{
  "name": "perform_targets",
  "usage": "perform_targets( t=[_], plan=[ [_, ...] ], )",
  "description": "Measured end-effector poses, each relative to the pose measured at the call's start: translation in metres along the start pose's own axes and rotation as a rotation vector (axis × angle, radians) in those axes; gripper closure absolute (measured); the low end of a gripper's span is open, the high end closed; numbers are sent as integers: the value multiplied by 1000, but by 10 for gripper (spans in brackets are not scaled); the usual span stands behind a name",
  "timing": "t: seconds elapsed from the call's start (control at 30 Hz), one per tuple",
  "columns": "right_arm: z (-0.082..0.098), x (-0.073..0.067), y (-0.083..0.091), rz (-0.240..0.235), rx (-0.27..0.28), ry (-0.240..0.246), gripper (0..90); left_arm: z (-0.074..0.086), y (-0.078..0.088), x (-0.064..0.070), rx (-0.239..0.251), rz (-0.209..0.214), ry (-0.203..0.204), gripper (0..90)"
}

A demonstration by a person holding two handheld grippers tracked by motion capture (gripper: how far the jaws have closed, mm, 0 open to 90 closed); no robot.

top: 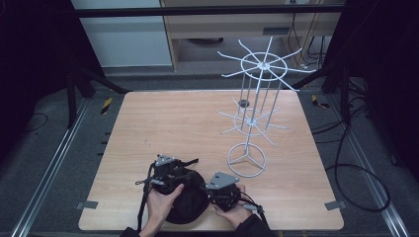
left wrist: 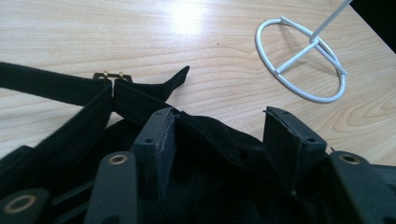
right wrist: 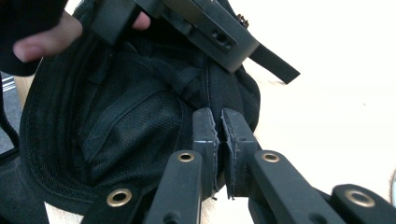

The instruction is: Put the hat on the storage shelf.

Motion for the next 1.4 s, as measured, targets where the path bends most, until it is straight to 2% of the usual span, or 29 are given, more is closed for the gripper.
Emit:
perform_targets(
  t=[0.1,0.17,0.2,0.23,0.3,0.33,0.4,0.43,0.5,0.6,0.63,0.67,0.7,0.73,0.83,0.87,0.93,0.97,1.0,1.03,1.1,1.13,1.2,1.33,1.4],
  plan=[
    [0,-1,-1,-8,5,2,852,3,-4,0,-1,0,5,441],
    [1,-3,-3,-26,-2,4,851,7,-8,1,-16,-17,-9,512],
    [2,-4,-4,-33,-3,4,850,7,-8,1,-16,-17,-9,559],
    [2,-4,-4,-41,-4,5,848,9,-11,2,-32,-33,-33,611],
    [2,-5,-5,-53,0,2,838,10,-12,2,-38,-39,-40,715],
    [2,-5,-5,-53,0,2,838,10,-13,1,-44,-44,-46,715],
    [0,-4,-3,-69,18,-13,808,10,-14,-1,-50,-36,-36,804],
    [-1,-4,-2,-74,22,-19,796,10,-13,-2,-51,-28,-33,816],
    [-6,2,5,-106,72,-66,751,7,-10,-3,-39,-14,-30,831],
    [-12,11,16,-103,132,-106,701,3,-6,-2,-22,3,-26,835],
    [-14,14,20,-96,153,-119,685,-2,1,0,4,22,-30,835],
    [-16,18,24,-91,169,-130,671,-2,1,0,4,22,-30,836],
    [-17,21,27,-83,181,-136,659,-9,9,2,42,47,-36,836],
    [-18,24,31,-74,190,-138,645,-13,13,4,57,55,-43,836],
    [-19,31,37,-54,202,-146,606,-24,28,8,118,95,-53,837],
    [-19,31,37,-54,202,-146,606,-24,28,8,118,95,-53,837],
    [-19,35,41,-49,213,-161,575,-34,43,13,172,137,-68,837],
    [-19,36,42,-55,215,-164,561,-34,43,13,172,137,-68,838],
    [-20,36,42,-62,217,-166,546,-39,51,16,199,162,-81,838],
    [-20,36,42,-62,217,-166,546,-39,51,16,199,162,-81,838],
    [-20,33,39,-85,214,-166,502,-44,60,21,230,190,-110,838],
    [-20,33,39,-85,214,-166,502,-44,60,21,230,190,-110,838],
    [-21,30,36,-116,215,-167,465,-47,66,27,254,203,-142,839],
    [-20,26,31,-177,203,-187,426,-50,72,33,285,244,-150,839],
    [-19,25,29,-188,202,-194,433,-50,73,34,287,257,-154,840]
  ],
)
Point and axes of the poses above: each handheld gripper's, and its own axes: y roughly backward along the jaws, z roughly out of its underside, x roughly to its right, the point moved 2 cm from there along -y, roughly forward along the jaws, and after that the axes turned 10 degrees about x, right-handed, at the moved point
